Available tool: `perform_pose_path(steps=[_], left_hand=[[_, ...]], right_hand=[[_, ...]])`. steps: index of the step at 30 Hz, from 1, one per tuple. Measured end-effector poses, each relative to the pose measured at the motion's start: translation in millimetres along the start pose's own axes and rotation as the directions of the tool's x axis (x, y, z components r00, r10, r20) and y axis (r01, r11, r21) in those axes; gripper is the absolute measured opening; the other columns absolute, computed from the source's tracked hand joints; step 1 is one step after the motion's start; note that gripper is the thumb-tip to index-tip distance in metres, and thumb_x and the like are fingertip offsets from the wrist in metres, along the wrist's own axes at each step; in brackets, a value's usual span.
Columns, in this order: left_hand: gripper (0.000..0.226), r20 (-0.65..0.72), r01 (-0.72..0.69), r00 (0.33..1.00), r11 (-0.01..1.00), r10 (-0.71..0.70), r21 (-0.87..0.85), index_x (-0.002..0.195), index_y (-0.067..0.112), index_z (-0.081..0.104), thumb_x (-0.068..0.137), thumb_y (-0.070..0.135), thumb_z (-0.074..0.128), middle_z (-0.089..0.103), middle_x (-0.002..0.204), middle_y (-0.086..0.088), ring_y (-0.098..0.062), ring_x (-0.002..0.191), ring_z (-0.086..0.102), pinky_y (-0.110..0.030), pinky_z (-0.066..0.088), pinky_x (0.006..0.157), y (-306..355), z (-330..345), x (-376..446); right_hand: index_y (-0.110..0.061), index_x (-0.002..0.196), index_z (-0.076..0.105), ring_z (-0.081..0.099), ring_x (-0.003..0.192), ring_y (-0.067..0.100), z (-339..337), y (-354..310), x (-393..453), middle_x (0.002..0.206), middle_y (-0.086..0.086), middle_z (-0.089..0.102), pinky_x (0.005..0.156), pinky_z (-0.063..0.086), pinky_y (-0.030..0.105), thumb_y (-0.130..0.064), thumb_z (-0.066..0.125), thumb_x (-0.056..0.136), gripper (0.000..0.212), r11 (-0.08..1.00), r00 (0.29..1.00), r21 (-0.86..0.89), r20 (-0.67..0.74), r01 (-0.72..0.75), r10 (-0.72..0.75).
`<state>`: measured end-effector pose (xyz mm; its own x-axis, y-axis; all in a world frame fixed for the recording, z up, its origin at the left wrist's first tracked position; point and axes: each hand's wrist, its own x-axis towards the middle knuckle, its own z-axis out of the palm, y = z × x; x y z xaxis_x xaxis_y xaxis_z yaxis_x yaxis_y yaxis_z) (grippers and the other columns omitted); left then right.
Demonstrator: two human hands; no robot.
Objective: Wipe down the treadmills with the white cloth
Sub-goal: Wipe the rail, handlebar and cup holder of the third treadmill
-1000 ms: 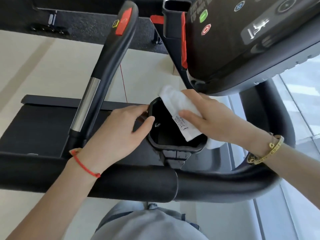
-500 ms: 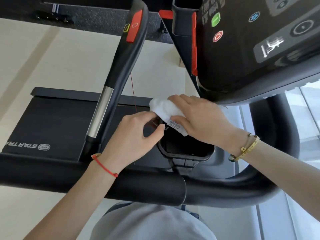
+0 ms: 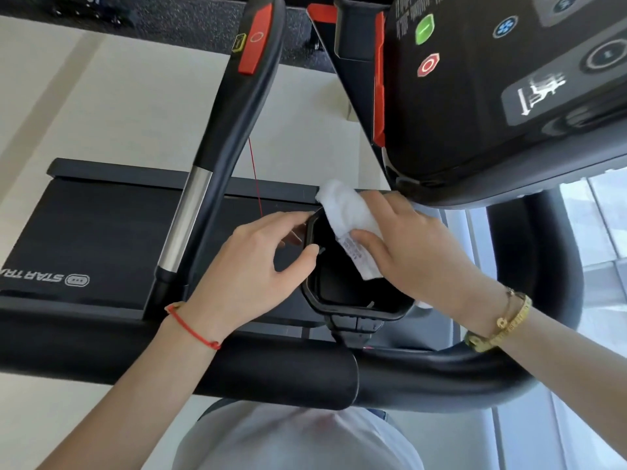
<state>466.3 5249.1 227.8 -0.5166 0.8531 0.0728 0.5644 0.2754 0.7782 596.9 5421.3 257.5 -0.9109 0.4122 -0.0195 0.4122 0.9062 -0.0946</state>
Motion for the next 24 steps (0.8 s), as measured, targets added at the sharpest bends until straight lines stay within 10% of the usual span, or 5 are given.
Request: perform_pose_path(steps=[6, 13, 24], left_hand=[[0.042, -0.018, 0.01, 1.0, 1.0, -0.01, 0.003, 0.133, 0.026, 0.061, 0.094, 0.039, 0.058, 0.061, 0.111, 0.027, 0.008, 0.103, 0.059, -0.015, 0.049, 0.092, 0.7, 2.5, -0.2], [0.043, 0.004, -0.009, 1.0, 1.0, 0.009, -0.01, 0.135, 0.026, 0.06, 0.094, 0.038, 0.055, 0.065, 0.114, 0.02, 0.002, 0.101, 0.062, -0.02, 0.052, 0.091, 2.9, 2.2, -0.6], [0.036, 0.011, -0.019, 1.0, 1.0, 0.019, -0.013, 0.132, 0.025, 0.061, 0.096, 0.029, 0.058, 0.067, 0.111, 0.019, 0.005, 0.1, 0.062, -0.004, 0.043, 0.089, 4.3, 3.1, -3.2]], right_hand=[[-0.023, 0.136, 0.046, 0.062, 0.098, 0.028, 3.9, 0.7, -5.9, 0.127, -0.001, 0.055, 0.066, 0.034, 0.028, -0.042, 0.051, 0.097, 0.044, 0.99, 0.996, 0.138, -0.07, -0.035, 0.045], [-0.019, 0.15, 0.011, 0.06, 0.1, 0.032, 7.2, -11.8, -53.7, 0.134, 0.011, 0.047, 0.072, 0.042, 0.033, -0.04, 0.047, 0.098, 0.067, 0.853, 0.952, 0.428, 0.063, -0.297, 0.299], [-0.017, 0.13, 0.034, 0.058, 0.071, 0.005, 2.1, -6.4, -47.9, 0.091, -0.006, 0.058, 0.049, 0.042, 0.009, -0.036, 0.051, 0.099, 0.04, 0.592, 0.877, 0.66, 0.246, -0.463, 0.412]])
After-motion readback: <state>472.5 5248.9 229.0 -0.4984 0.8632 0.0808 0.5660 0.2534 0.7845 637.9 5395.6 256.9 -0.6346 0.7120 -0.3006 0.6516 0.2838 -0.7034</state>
